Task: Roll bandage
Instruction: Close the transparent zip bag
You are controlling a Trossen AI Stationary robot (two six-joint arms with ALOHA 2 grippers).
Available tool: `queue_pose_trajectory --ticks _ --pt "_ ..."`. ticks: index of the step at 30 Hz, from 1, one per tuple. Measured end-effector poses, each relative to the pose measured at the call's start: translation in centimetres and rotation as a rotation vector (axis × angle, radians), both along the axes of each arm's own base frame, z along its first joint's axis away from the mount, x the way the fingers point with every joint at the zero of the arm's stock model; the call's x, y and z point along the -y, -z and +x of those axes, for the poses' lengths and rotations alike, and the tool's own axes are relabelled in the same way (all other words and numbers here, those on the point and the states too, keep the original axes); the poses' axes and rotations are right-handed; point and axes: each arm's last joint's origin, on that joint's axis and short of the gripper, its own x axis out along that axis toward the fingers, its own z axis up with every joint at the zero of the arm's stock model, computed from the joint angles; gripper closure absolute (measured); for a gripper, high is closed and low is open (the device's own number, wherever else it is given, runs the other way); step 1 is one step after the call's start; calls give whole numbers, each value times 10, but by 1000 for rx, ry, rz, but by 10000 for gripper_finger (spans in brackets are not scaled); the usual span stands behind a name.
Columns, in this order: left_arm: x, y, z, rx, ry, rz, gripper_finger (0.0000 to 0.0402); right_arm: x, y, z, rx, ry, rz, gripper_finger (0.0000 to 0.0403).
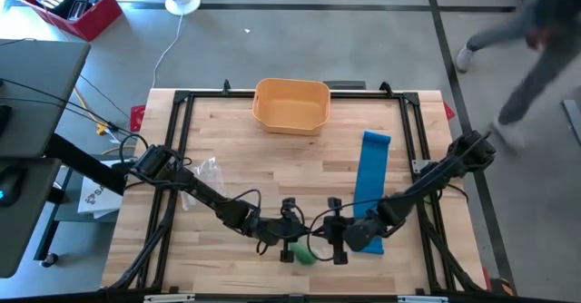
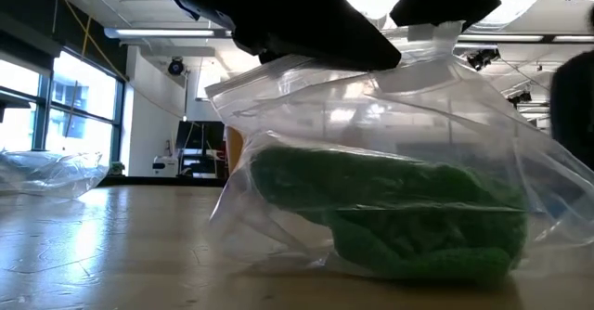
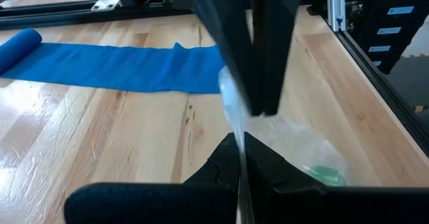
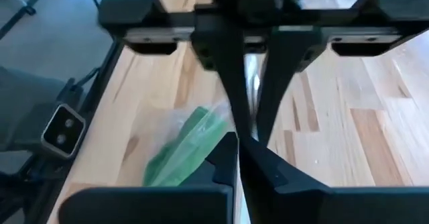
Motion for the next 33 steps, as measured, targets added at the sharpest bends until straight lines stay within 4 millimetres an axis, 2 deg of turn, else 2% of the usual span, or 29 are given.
queue_pose_trajectory --ticks 6,11,17,21,25,33 --pt "0 1 0 -7 -5 -7 401 7 6 8 -4 30 -2 401" --pt "0 -1 1 6 -7 -17 401 6 -4 9 61 -3 -12 374" --pt "0 0 0 0 -6 -15 401 7 -24 -11 29 0 17 306" --pt "1 0 0 0 -4 -15 401 6 -25 -25 -46 5 12 288" --pt "0 0 0 1 -6 -16 401 1 -18 -23 -53 -21 -39 304" --pt "-1 1 0 -6 -16 -29 401 1 1 -13 -58 26 -110 392"
